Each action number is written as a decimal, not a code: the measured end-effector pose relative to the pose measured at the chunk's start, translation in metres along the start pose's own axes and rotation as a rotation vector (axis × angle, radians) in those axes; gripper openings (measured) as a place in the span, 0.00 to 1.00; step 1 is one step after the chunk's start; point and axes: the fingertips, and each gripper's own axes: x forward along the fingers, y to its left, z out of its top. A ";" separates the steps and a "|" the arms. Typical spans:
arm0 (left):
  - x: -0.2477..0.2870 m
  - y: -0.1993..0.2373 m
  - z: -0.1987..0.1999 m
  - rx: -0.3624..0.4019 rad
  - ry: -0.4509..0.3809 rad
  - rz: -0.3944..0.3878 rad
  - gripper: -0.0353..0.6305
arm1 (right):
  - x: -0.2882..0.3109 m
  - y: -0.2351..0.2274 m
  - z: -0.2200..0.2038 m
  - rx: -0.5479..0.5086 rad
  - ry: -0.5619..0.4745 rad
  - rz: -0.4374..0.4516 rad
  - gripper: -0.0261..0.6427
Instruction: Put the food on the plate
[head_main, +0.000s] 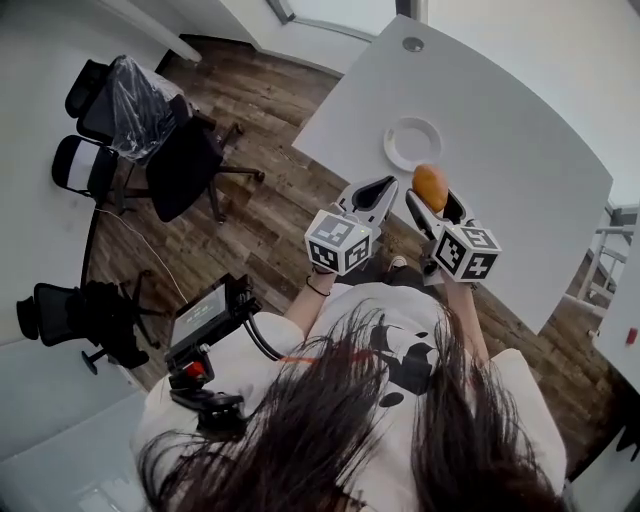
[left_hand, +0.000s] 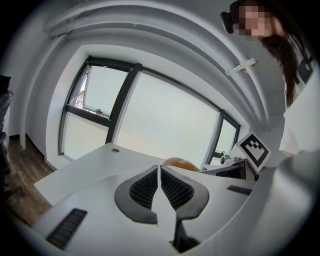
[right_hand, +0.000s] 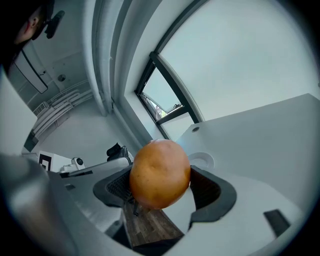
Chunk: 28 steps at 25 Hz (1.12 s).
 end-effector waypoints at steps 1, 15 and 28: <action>0.004 0.005 0.003 0.005 0.004 -0.008 0.06 | 0.004 -0.002 0.003 0.004 -0.003 -0.010 0.57; 0.063 0.062 0.029 0.025 0.064 -0.136 0.06 | 0.065 -0.042 0.015 0.014 0.022 -0.153 0.57; 0.098 0.088 0.028 0.031 0.126 -0.229 0.06 | 0.134 -0.085 -0.014 -0.119 0.177 -0.257 0.57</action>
